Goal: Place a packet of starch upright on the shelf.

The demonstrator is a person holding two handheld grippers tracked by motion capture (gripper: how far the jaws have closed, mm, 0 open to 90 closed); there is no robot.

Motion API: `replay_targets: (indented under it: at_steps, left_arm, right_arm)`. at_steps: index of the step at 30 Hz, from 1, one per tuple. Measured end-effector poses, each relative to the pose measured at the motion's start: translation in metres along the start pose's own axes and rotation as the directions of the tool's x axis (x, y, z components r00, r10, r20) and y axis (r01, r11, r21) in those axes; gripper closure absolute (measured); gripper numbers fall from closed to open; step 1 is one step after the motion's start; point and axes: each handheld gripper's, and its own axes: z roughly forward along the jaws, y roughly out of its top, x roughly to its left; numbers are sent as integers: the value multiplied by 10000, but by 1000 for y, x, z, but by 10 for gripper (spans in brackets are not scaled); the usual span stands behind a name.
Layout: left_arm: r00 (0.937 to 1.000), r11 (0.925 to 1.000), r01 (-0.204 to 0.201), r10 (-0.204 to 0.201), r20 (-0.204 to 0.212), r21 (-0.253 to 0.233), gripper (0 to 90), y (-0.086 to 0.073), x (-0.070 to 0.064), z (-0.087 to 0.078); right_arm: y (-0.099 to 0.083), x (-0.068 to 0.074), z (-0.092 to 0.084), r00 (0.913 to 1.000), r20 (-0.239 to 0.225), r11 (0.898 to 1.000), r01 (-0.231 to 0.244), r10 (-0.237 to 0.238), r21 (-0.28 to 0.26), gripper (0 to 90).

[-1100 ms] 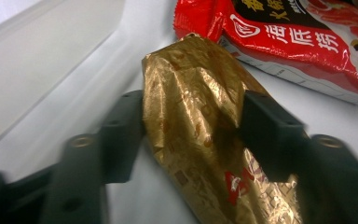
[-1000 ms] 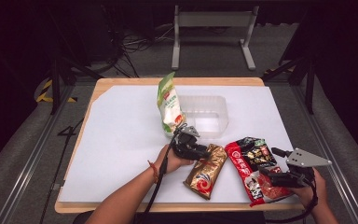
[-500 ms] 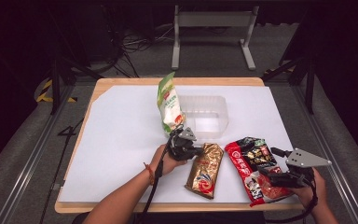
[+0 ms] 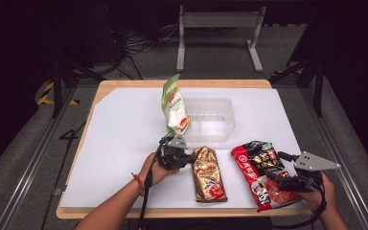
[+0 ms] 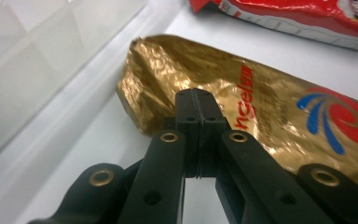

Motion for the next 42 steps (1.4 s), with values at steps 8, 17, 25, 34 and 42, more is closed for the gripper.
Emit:
replay_targets:
  at_steps: [8, 17, 25, 34, 42]
  left_arm:
    - [9983, 9975, 415, -437, -379, -563, 734, -8, 7, -11]
    - [9938, 9961, 804, -830, -741, -372, 194, 3, 15, 12]
    - [9929, 9930, 1166, -1169, 195, 196, 180, 11, 20, 33]
    - [9870, 9910, 1336, -1338, 893, 89, 215, 17, 23, 46]
    - [9888, 9883, 1384, -1342, 660, -641, 830, 17, 23, 38]
  right_arm:
    - [0, 1, 0, 10000, 64, 10000, 31, -31, 5, 194]
    - [0, 0, 0, 10000, 55, 10000, -3, 3, -13, 191]
    - [0, 1, -1, 10000, 90, 10000, 20, -20, -21, 188]
    - [-2, 1, -4, 9999, 104, 10000, -27, 27, -37, 188]
    - [-1, 2, -5, 10000, 29, 10000, 24, -24, -72, 187]
